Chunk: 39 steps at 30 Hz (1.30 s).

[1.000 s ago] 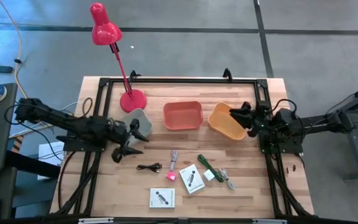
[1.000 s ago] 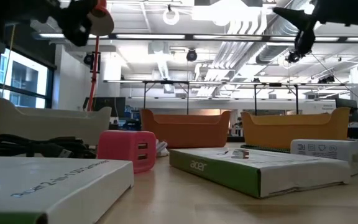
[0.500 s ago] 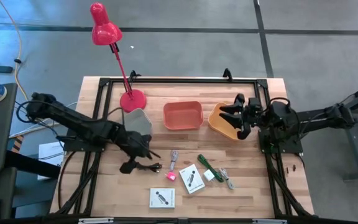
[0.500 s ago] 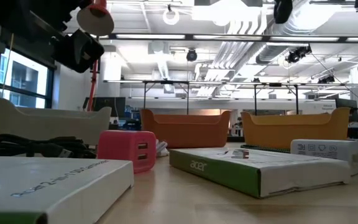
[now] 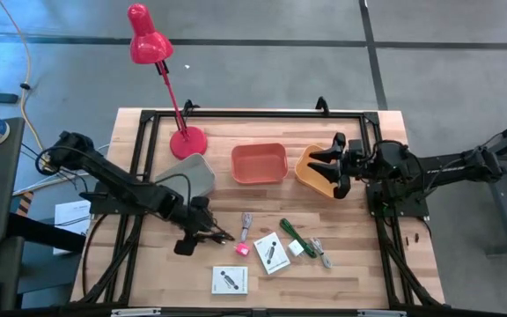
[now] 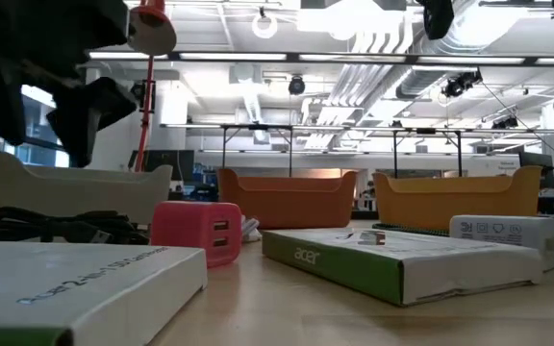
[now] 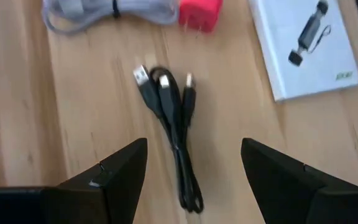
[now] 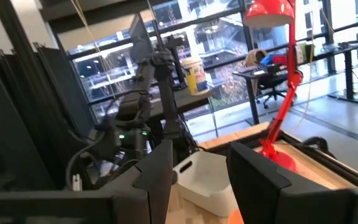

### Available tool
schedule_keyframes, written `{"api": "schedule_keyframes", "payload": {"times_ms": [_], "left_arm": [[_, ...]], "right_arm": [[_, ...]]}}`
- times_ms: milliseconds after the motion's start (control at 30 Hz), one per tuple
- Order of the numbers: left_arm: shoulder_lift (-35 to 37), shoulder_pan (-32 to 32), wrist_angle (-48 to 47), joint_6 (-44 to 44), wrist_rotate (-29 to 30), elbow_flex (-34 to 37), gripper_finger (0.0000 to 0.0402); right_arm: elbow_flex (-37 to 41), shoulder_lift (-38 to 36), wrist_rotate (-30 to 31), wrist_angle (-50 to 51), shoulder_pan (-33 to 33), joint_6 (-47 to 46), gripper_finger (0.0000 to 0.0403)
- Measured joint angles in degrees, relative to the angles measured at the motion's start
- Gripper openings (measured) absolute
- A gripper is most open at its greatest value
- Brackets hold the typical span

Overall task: Pick and place items into bin
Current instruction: Put the black charger cable into the gray bin

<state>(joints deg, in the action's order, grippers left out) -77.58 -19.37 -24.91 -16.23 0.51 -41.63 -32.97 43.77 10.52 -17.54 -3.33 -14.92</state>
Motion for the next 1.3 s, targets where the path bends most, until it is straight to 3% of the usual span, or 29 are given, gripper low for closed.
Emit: {"api": "schedule_keyframes", "payload": {"times_ms": [400,767,1300], "left_arm": [[-5.71,-5.16,1.37,-9.19,9.73,-0.02,0.0248],[-12.51,-5.03,5.98,-10.12,10.43,0.00,0.0248],[-12.74,-5.03,2.30,-11.35,11.80,0.00,0.0248]], "right_arm": [[0.00,0.00,0.00,3.19,0.02,-0.09,0.0142],[0.00,0.00,0.00,4.48,0.01,-1.78,0.0142],[0.00,0.00,0.24,5.20,0.01,-4.38,0.0142]]}}
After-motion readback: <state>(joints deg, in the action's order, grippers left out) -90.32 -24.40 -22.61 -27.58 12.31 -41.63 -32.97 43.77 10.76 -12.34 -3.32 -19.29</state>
